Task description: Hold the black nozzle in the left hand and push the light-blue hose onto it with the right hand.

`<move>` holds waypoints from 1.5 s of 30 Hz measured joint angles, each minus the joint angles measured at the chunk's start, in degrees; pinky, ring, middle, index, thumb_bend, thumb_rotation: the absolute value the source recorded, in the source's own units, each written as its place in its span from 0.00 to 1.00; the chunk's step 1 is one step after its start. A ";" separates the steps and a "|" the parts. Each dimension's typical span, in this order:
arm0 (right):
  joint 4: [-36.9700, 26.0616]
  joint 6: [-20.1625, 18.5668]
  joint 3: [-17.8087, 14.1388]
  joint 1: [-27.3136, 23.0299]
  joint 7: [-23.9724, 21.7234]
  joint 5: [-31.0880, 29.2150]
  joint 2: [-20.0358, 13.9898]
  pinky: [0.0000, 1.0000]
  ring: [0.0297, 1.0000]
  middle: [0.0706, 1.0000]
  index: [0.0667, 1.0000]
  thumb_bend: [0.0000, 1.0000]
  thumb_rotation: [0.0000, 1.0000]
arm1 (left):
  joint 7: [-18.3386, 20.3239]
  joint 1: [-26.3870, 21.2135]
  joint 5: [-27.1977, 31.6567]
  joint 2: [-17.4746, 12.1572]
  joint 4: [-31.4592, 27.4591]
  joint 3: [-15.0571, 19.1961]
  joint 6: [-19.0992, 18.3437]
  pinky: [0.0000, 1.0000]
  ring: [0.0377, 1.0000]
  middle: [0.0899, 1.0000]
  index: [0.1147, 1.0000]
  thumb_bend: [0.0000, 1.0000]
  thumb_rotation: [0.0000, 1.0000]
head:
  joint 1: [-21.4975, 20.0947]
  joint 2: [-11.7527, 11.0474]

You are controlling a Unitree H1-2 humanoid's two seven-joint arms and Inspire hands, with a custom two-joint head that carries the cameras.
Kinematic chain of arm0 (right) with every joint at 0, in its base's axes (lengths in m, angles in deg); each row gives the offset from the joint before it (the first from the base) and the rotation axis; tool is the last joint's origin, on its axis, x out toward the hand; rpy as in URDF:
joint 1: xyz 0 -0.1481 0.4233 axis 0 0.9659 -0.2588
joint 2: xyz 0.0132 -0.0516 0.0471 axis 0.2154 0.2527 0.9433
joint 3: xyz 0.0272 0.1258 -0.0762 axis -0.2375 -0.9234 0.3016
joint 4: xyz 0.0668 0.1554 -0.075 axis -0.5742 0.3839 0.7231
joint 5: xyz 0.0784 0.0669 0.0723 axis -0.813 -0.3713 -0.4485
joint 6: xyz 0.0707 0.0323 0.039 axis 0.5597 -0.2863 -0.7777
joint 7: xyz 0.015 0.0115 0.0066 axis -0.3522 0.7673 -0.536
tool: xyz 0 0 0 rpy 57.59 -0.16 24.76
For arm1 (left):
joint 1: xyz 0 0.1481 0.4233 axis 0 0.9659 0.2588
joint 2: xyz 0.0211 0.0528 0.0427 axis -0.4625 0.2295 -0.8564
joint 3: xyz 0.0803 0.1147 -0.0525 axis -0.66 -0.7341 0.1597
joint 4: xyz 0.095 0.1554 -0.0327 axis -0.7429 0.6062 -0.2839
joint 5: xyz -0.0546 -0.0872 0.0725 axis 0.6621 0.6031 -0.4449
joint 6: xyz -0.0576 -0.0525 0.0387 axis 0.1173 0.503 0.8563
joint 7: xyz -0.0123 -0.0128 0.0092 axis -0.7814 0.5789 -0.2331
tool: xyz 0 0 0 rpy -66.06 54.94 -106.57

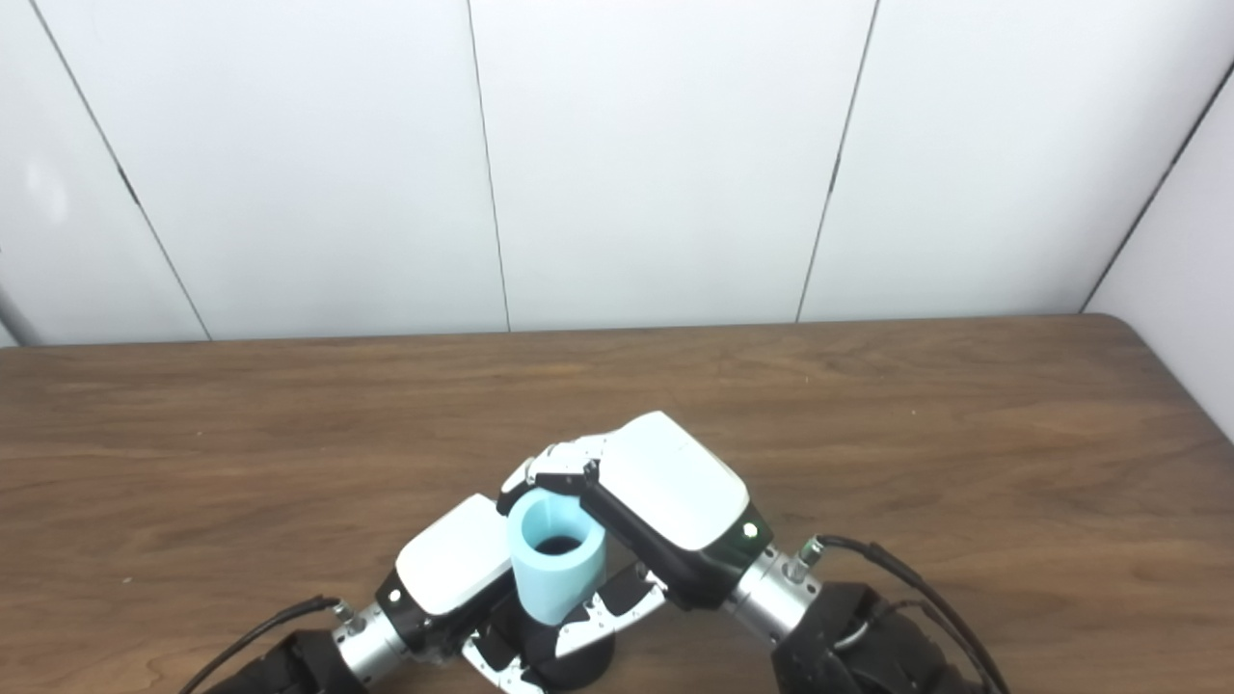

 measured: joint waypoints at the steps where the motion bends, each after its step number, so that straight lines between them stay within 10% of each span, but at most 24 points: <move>1: -0.06 -0.05 0.01 0.03 -0.13 0.18 0.00 0.47 0.63 0.68 0.69 1.00 0.50 | 0.00 0.00 -0.01 0.00 0.03 -0.02 0.00 0.42 0.50 0.45 0.41 0.52 0.00 | 0.00 0.00; 12: -0.46 0.01 -0.15 -0.01 -0.12 0.17 0.20 0.48 0.66 0.71 0.72 1.00 0.56 | -0.29 -0.63 -0.08 0.10 0.87 -0.28 0.79 0.36 0.42 0.43 0.43 0.52 0.00 | 0.00 0.00; 15: -0.46 0.22 -0.46 0.00 0.50 -0.73 0.42 0.50 0.68 0.74 0.76 1.00 0.60 | -0.66 -0.72 -0.12 0.37 1.29 -0.29 0.90 0.24 0.27 0.42 0.43 0.52 0.00 | 0.00 0.00; 22: -1.06 -1.21 -1.59 0.19 1.45 -7.70 2.11 0.95 0.99 0.99 0.99 1.00 0.72 | -0.78 -0.67 -0.14 0.78 1.50 -0.43 0.90 0.21 0.23 0.38 0.44 0.52 0.00 | 0.00 -0.26; 29: -3.91 -4.60 -3.03 -0.33 0.75 -11.92 3.11 1.00 1.00 1.00 1.00 1.00 0.73 | -2.16 -0.56 -0.16 0.98 2.13 -0.74 1.15 0.20 0.22 0.42 0.42 0.52 0.00 | 0.00 -0.26; 36: -4.00 -4.93 -5.50 -1.14 1.37 -13.00 3.06 1.00 1.00 1.00 1.00 1.00 0.75 | -2.80 -0.59 -0.05 1.07 2.55 -0.87 1.31 0.44 0.52 0.47 0.38 0.52 0.00 | 0.18 -0.26; 45: -9.85 -2.63 -8.41 -1.17 1.36 -8.53 -0.49 1.00 1.00 1.00 1.00 1.00 0.99 | -2.24 -0.31 0.04 1.03 1.75 -0.72 0.80 0.44 0.54 0.47 0.39 0.52 0.00 | -0.26 0.00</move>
